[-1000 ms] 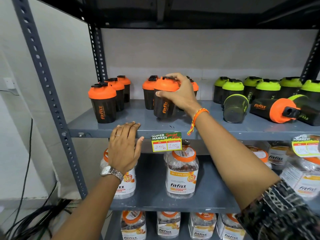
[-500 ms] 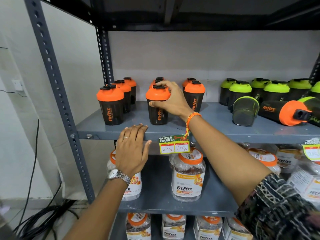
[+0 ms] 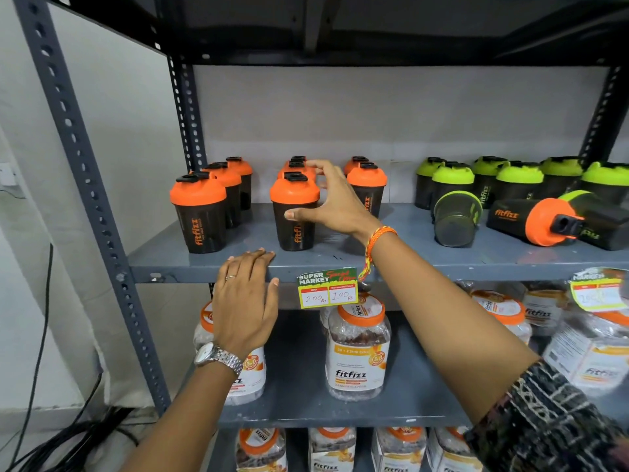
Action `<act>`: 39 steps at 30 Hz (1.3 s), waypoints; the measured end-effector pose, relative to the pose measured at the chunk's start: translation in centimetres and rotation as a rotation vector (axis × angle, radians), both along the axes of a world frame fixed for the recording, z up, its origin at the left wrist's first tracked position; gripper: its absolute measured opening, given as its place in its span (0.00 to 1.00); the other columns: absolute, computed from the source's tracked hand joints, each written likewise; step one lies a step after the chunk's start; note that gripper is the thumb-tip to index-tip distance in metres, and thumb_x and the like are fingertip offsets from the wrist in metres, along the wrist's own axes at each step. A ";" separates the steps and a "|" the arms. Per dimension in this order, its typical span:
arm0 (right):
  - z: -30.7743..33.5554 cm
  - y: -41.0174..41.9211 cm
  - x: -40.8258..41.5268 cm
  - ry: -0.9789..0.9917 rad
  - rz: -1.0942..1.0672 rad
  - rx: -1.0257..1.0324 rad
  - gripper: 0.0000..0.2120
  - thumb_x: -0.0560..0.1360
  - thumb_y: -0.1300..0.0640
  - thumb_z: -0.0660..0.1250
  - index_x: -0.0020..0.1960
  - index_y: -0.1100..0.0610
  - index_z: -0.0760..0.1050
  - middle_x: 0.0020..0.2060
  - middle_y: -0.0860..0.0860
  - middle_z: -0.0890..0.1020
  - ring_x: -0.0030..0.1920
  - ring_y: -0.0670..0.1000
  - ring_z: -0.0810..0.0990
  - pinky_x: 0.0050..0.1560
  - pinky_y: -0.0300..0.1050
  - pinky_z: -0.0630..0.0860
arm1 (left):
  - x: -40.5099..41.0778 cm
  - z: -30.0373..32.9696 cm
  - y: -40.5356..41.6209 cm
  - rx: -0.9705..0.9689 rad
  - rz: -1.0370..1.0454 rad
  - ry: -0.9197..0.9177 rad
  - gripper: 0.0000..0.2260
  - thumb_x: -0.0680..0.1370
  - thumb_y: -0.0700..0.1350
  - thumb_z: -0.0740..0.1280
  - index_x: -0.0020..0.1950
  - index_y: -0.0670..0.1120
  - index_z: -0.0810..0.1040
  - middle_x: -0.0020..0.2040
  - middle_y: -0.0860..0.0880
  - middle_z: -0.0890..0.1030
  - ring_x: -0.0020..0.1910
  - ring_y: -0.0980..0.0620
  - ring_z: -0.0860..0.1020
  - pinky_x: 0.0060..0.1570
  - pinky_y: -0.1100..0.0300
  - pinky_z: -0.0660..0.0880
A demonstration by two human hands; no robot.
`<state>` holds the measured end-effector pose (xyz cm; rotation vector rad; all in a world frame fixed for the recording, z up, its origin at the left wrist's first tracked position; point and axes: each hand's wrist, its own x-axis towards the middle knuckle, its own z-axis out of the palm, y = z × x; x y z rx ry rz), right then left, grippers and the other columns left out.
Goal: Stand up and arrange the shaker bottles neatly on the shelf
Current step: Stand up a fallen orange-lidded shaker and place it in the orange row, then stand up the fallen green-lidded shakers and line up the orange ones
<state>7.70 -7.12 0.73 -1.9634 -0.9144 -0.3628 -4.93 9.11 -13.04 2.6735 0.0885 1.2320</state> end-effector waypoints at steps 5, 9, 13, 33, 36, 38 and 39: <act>2.2 -6.4 0.1 -0.035 -0.254 0.132 0.39 0.68 0.45 0.80 0.72 0.54 0.68 0.69 0.55 0.72 0.70 0.54 0.73 0.69 0.48 0.71 | -0.1 0.8 -1.1 -0.123 0.013 -0.054 0.21 0.79 0.52 0.58 0.70 0.48 0.74 0.71 0.49 0.77 0.68 0.46 0.74 0.74 0.49 0.59; 3.5 -13.7 1.4 0.024 -0.614 0.156 0.33 0.72 0.41 0.75 0.69 0.59 0.70 0.66 0.61 0.77 0.68 0.62 0.74 0.70 0.56 0.70 | 0.1 2.6 -4.4 -0.147 -0.006 -0.146 0.21 0.80 0.53 0.59 0.71 0.47 0.74 0.70 0.48 0.77 0.67 0.45 0.75 0.68 0.49 0.62; 2.7 -18.7 2.9 0.182 -0.781 0.097 0.35 0.76 0.41 0.69 0.73 0.64 0.67 0.71 0.65 0.73 0.73 0.65 0.70 0.73 0.58 0.66 | 1.1 4.5 -9.6 -0.103 -0.121 -0.172 0.22 0.79 0.53 0.61 0.71 0.47 0.74 0.71 0.48 0.77 0.68 0.46 0.74 0.69 0.49 0.65; 0.5 -23.3 7.3 0.667 -0.465 0.147 0.19 0.69 0.53 0.78 0.55 0.54 0.73 0.47 0.55 0.82 0.41 0.52 0.81 0.30 0.42 0.77 | 6.0 0.7 -19.9 0.205 -0.067 0.098 0.26 0.81 0.62 0.55 0.71 0.46 0.71 0.68 0.47 0.76 0.65 0.45 0.74 0.70 0.49 0.67; 0.6 -24.0 6.6 0.595 -0.460 0.184 0.19 0.67 0.55 0.80 0.51 0.50 0.73 0.47 0.52 0.82 0.46 0.53 0.82 0.35 0.45 0.77 | 5.8 0.8 -20.2 0.199 -0.062 0.094 0.26 0.81 0.61 0.54 0.71 0.46 0.71 0.68 0.47 0.77 0.65 0.45 0.75 0.70 0.49 0.67; 0.5 -24.4 6.3 0.471 -0.520 0.191 0.28 0.64 0.53 0.82 0.61 0.49 0.75 0.57 0.53 0.81 0.59 0.56 0.80 0.51 0.52 0.81 | 5.8 0.8 -20.2 0.194 -0.061 0.091 0.26 0.81 0.61 0.55 0.71 0.46 0.71 0.68 0.47 0.77 0.66 0.45 0.75 0.71 0.48 0.67; 0.4 -24.6 6.1 0.392 -0.568 0.158 0.35 0.63 0.50 0.82 0.67 0.49 0.73 0.63 0.55 0.79 0.65 0.58 0.77 0.61 0.52 0.78 | 5.8 0.8 -20.2 0.194 -0.059 0.091 0.26 0.81 0.61 0.55 0.71 0.46 0.71 0.68 0.47 0.77 0.66 0.45 0.75 0.71 0.48 0.67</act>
